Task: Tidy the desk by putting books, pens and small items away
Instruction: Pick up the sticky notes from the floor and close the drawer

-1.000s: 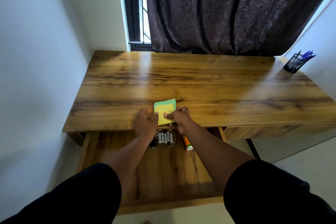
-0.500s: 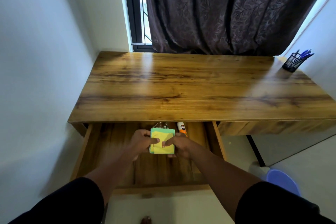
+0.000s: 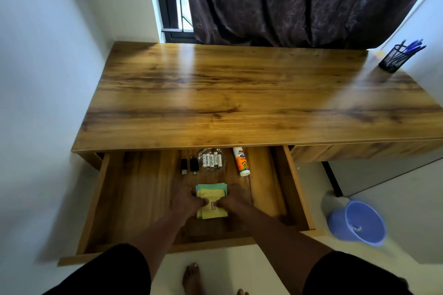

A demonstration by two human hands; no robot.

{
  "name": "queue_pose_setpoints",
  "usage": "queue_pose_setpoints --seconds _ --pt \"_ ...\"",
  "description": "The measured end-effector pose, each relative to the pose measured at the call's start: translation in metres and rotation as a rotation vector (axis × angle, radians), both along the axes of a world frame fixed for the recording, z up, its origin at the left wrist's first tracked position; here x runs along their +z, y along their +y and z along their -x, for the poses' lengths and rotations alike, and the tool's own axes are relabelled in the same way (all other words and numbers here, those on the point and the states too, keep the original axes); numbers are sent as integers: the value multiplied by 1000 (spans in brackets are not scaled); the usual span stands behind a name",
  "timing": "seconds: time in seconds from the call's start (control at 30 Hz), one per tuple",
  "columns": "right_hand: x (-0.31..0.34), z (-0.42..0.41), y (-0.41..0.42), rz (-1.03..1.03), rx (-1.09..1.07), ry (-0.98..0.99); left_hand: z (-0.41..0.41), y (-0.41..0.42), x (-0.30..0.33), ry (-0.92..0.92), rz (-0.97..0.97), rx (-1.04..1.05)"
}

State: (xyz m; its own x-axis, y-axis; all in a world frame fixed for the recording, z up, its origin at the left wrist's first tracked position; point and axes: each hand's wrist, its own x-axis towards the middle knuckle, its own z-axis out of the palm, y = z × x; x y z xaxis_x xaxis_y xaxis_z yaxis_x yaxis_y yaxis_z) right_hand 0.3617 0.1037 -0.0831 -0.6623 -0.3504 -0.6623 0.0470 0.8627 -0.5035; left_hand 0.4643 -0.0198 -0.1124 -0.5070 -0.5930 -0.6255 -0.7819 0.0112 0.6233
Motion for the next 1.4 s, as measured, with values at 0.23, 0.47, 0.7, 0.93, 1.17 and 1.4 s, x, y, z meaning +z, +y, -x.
queue_pose_setpoints --seconds 0.23,0.47,0.7,0.93,1.17,1.4 --pt "7 3 -6 -118 86 168 3 -3 1 -115 243 -160" --pt "-8 0 -1 -116 132 229 2 -1 0 -166 378 -274" --pt "-13 11 7 -28 236 296 -8 -8 4 -185 499 -401" --pt "8 21 18 -5 581 372 -11 -19 39 -52 515 -785" --pt "33 9 52 -35 813 32 -39 -1 57 -142 465 -1116" --pt "43 -17 82 -24 937 240 -57 27 64 -184 614 -1164"
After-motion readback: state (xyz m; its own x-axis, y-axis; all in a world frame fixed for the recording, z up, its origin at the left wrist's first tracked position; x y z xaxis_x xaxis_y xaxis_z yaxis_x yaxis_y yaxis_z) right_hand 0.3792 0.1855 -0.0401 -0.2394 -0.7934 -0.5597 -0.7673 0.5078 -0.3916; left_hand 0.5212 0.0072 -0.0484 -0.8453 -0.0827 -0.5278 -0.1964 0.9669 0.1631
